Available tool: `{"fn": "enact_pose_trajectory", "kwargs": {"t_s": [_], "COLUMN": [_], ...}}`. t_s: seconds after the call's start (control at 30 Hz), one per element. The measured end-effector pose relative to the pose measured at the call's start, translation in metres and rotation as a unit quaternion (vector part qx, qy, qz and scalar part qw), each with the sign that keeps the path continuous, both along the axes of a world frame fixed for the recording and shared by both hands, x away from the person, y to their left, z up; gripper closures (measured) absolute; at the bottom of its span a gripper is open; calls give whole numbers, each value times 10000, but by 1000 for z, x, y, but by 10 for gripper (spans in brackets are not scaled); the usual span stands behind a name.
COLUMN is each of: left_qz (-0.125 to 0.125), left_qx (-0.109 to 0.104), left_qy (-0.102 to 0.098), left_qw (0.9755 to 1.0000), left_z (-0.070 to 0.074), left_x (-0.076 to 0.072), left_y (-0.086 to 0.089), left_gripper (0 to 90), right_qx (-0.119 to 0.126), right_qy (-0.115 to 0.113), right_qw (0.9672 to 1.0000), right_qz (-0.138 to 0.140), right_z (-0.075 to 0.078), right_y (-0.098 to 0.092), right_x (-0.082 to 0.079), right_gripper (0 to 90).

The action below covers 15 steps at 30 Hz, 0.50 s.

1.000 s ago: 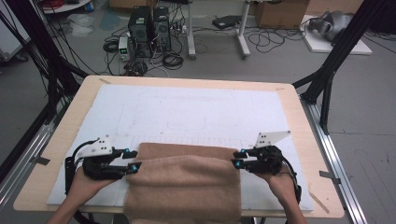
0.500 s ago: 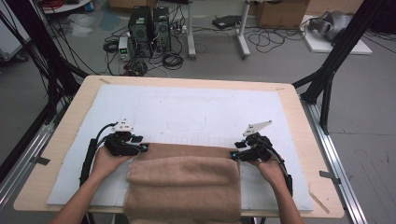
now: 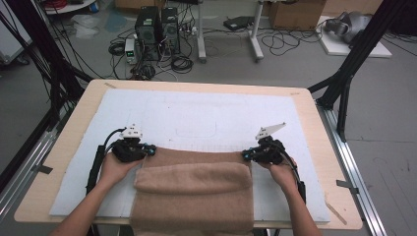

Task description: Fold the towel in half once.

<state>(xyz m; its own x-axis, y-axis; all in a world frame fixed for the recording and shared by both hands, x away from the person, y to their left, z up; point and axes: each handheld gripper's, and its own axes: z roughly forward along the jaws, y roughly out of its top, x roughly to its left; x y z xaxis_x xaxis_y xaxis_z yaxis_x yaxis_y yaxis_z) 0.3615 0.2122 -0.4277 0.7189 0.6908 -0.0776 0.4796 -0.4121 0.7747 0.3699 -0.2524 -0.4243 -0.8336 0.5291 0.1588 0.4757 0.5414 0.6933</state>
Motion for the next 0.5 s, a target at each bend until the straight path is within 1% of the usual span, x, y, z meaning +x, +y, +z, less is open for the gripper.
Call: {"fn": "enact_pose_trajectory", "kwargs": {"t_s": [0.03,0.07,0.1,0.13,0.17,0.2,0.27,0.3,0.33,0.4,0.43,0.47,0.5], "left_qz": [89,182,292,375,473,546,619,654,683,714,718,723,749], "left_qx": [-50,-79,-130,-173,-236,-278,-348,-336,-296,-378,-393,-370,-316], "left_qy": [-124,-163,-244,-269,-328,-378,-533,-587,-677,-838,-865,-830,-794], "left_qw": [9999,9997,9992,9988,9981,9974,9960,9956,9949,9932,9929,9932,9935], "left_z": [4,8,14,20,27,35,55,62,72,88,93,95,95], "left_x": [4,11,18,27,35,43,60,65,71,82,86,91,94], "left_y": [-1,-1,-1,0,1,2,1,0,-2,-3,-4,-4,-5], "left_gripper": [845,846,846,846,846,846,846,846,846,845,842,827,789], "right_qx": [-17,-33,28,80,85,96,180,148,134,109,129,122,94], "right_qy": [-96,-185,-233,-304,-381,-408,-504,-548,-591,-725,-808,-809,-830], "right_qw": [9999,9998,9996,9993,9989,9986,9975,9970,9966,9951,9940,9935,9931], "right_qz": [-39,-95,-153,-197,-245,-328,-468,-534,-562,-666,-724,-789,-825], "right_z": [5,11,18,25,33,40,54,65,71,88,96,101,102], "right_y": [0,1,1,2,3,2,0,1,1,1,0,0,0], "right_x": [5,11,18,26,34,43,61,71,76,90,96,101,105], "right_gripper": [850,851,852,852,852,853,853,853,853,853,851,845,809]}}
